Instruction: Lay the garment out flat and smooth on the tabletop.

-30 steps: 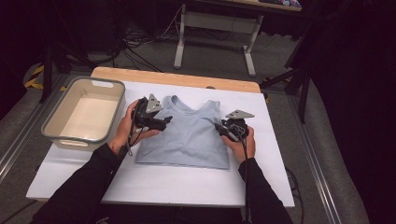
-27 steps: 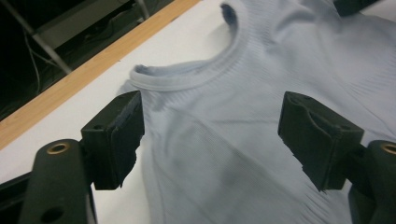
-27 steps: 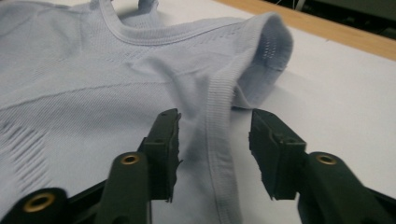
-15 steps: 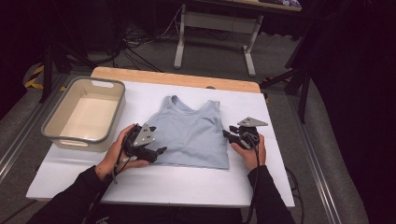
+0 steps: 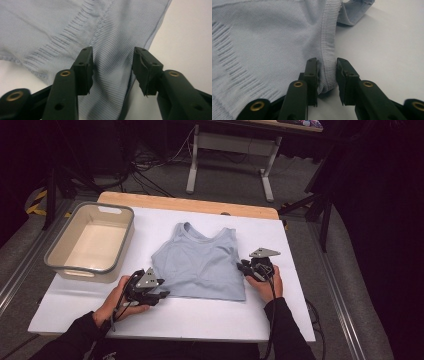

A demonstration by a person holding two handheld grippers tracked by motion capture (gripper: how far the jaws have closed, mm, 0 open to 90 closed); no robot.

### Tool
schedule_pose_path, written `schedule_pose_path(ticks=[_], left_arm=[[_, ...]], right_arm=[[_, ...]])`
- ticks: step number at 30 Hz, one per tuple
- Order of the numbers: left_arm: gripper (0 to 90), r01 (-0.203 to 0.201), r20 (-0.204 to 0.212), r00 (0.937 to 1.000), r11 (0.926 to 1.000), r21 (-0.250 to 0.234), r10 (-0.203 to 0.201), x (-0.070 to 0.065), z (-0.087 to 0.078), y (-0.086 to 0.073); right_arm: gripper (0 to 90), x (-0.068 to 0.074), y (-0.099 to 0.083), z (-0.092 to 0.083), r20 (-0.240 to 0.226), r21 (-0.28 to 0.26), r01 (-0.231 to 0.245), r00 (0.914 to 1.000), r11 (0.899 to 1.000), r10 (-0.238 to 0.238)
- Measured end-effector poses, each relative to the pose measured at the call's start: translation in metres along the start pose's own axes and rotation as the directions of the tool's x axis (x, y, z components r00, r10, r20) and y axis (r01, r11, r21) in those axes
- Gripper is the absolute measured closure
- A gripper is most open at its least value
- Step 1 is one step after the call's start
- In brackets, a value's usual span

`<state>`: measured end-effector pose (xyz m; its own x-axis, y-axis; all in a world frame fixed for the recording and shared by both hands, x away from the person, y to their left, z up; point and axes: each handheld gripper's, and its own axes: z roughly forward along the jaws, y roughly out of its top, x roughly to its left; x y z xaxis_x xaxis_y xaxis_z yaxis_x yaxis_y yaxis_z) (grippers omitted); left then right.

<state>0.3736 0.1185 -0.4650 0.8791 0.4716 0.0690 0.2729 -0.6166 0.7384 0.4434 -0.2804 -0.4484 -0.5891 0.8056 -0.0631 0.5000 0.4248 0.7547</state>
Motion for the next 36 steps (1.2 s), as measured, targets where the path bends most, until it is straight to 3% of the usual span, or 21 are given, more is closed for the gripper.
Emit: schedule_pose_path(ticks=[6, 14, 20, 23, 25, 29, 34, 36], left_arm=[[68.8, -0.025, 0.009, 0.9997, 0.9996, 0.014, 0.025, 0.002, 0.0, 0.001], [83.9, -0.04, -0.012, 0.9991, 0.999, 0.021, 0.04, 0.004, 0.0, 0.003], [85.7, -0.107, -0.041, 0.9933, 0.9939, 0.028, 0.108, 0.001, -0.007, 0.005], [85.8, -0.1, -0.037, 0.9943, 0.995, -0.004, 0.1, 0.003, -0.014, 0.006], [85.9, -0.105, -0.044, 0.9936, 0.9944, -0.015, 0.104, 0.005, -0.021, 0.005], [85.9, -0.108, -0.048, 0.9931, 0.9939, -0.022, 0.107, 0.002, -0.03, -0.001], [85.9, -0.133, -0.054, 0.9898, 0.9911, -0.014, 0.132, -0.007, -0.033, -0.002], [85.9, -0.159, -0.058, 0.9857, 0.9873, -0.005, 0.158, -0.012, -0.034, -0.001]], right_arm=[[77.7, 0.004, 0.002, -0.001, 0.028, -0.005, 0.033, 0.999, 0.999, -0.033], [78.6, 0.005, 0.008, -0.014, 0.036, -0.065, 0.008, 0.9994, 0.998, -0.006], [78.9, 0.007, 0.012, -0.025, 0.043, -0.093, -0.004, 0.9991, 0.996, 0.008], [78.9, 0.008, 0.014, -0.028, 0.041, -0.107, -0.009, 0.9991, 0.994, 0.013], [79.2, 0.012, 0.016, -0.031, 0.017, -0.137, -0.034, 0.9992, 0.99, 0.037], [79.1, 0.018, 0.02, -0.03, 0.019, -0.138, -0.019, 0.9996, 0.99, 0.022], [79.2, 0.021, 0.021, -0.033, -0.002, -0.156, -0.047, 0.9989, 0.987, 0.047], [79.1, 0.023, 0.022, -0.037, -0.006, -0.161, -0.057, 0.9984, 0.985, 0.057]])
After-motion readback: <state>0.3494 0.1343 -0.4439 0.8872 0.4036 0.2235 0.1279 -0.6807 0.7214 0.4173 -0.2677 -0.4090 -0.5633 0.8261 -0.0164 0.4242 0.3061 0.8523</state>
